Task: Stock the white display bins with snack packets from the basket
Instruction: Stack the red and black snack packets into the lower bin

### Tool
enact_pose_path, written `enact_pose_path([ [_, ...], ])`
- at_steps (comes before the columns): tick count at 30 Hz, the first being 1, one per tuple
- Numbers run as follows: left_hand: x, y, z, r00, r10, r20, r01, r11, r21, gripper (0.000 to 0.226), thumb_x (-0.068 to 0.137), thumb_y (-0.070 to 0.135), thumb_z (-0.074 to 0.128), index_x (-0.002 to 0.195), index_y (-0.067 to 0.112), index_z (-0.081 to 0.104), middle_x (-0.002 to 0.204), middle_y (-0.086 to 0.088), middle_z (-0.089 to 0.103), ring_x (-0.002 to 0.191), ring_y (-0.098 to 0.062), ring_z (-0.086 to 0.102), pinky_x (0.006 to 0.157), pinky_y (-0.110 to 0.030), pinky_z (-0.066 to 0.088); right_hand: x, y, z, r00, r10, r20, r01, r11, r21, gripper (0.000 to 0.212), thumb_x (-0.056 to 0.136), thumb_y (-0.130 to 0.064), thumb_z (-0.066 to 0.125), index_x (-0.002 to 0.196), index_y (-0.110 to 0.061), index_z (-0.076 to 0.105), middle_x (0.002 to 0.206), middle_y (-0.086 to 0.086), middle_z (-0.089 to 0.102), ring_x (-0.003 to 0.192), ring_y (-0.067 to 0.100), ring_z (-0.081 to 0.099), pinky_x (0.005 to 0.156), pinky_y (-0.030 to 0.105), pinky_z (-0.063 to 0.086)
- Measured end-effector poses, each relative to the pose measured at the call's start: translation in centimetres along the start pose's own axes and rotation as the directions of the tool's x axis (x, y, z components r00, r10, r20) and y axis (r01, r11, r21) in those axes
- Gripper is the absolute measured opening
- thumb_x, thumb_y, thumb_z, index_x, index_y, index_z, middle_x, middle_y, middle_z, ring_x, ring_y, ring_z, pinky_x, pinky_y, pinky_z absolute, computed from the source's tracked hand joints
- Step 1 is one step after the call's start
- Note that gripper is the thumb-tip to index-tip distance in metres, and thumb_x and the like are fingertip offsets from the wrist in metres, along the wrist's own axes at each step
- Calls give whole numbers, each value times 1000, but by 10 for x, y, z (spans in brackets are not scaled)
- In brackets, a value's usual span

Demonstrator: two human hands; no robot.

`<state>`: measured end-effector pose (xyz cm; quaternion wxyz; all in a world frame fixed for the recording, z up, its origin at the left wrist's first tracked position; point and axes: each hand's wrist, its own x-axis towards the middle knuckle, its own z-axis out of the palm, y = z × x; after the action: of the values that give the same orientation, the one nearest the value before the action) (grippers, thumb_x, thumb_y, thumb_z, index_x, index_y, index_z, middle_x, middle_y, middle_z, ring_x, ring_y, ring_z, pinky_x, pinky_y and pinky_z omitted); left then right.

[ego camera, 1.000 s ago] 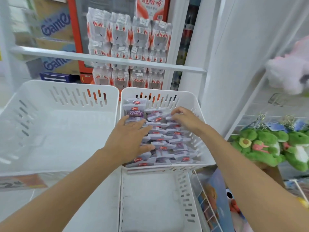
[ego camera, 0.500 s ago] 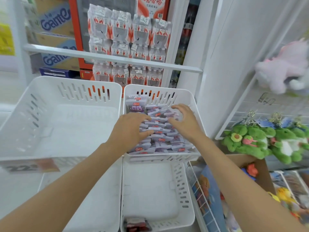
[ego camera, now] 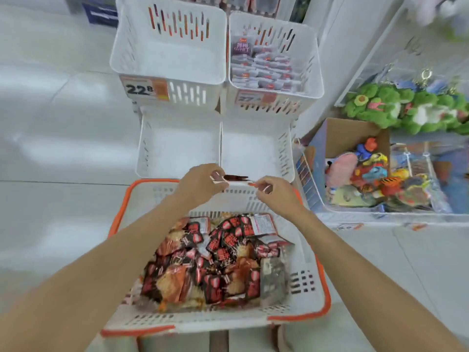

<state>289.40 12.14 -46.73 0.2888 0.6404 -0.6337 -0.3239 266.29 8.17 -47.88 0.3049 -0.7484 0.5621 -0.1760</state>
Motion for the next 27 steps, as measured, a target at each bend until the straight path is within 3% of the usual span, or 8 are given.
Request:
enact_pose_path([
  [3, -46, -38, 6, 995, -100, 11, 100, 995, -26, 17, 82, 29, 76, 95, 25, 65, 93, 0, 66, 75, -10, 61, 76, -28, 52, -30, 40, 20, 976, 133, 173, -125, 991, -57, 12, 86, -12, 65, 87, -23, 65, 95, -1, 66, 90, 15, 60, 81, 30, 46],
  [7, -73, -61, 13, 981, -178, 79, 179, 984, 4, 18, 84, 30, 73, 99, 22, 66, 91, 5, 65, 81, -9, 61, 79, -27, 51, -60, 70, 33, 870, 297, 394, -239, 952, -189, 29, 86, -4, 61, 110, -20, 65, 121, 5, 62, 116, 23, 58, 96, 34, 49],
  [11, -72, -58, 21, 969, -195, 154, 202, 979, -29, 16, 86, 30, 71, 99, 24, 66, 93, 9, 64, 85, -5, 59, 74, -22, 43, -79, 87, 56, 780, 281, 560, 71, 848, -525, 60, 84, -13, 64, 141, -27, 49, 156, 9, 31, 144, 28, 26, 114, 43, 31],
  [15, -68, -59, 23, 961, -215, 175, 228, 972, -56, 18, 87, 31, 70, 102, 24, 65, 95, 11, 63, 88, -7, 59, 73, -23, 42, -80, 100, 67, 808, 248, 534, 179, 761, -624, 38, 81, -34, 72, 118, -28, 66, 152, 8, 31, 142, 32, 23, 116, 44, 22],
  [17, -66, -61, 21, 958, -233, 169, 248, 966, -74, 17, 88, 30, 69, 103, 23, 66, 96, 11, 63, 90, -9, 61, 71, -23, 45, -69, 96, 54, 870, 187, 457, 81, 859, -505, 24, 78, -35, 75, 95, -18, 72, 128, 7, 50, 125, 29, 43, 104, 40, 36],
  [20, -63, -65, 16, 947, -297, 121, 315, 934, -170, 20, 90, 28, 67, 109, 21, 65, 99, 9, 64, 88, -13, 62, 82, -27, 50, -45, 67, 25, 944, 171, 283, -193, 980, 55, 22, 84, -18, 75, 98, -3, 68, 108, 9, 64, 95, 20, 60, 77, 21, 50],
  [23, -60, -63, 12, 918, -390, 77, 393, 862, -320, 32, 89, 30, 68, 117, 17, 62, 102, 4, 66, 88, -15, 64, 69, -16, 55, -27, 26, 15, 965, 202, 170, -258, 857, 446, 15, 88, -9, 70, 100, -9, 60, 96, 7, 65, 74, 13, 63, 58, 18, 52],
  [27, -59, -59, 14, 810, -443, 385, 586, 575, -572, 79, 75, 42, 72, 141, 13, 40, 130, -9, 57, 115, -22, 59, 100, -36, 49, -14, -10, 39, 924, 214, 317, -379, 628, 680, 14, 90, -8, 67, 101, -13, 60, 97, 9, 67, 73, 14, 66, 66, 29, 56],
])
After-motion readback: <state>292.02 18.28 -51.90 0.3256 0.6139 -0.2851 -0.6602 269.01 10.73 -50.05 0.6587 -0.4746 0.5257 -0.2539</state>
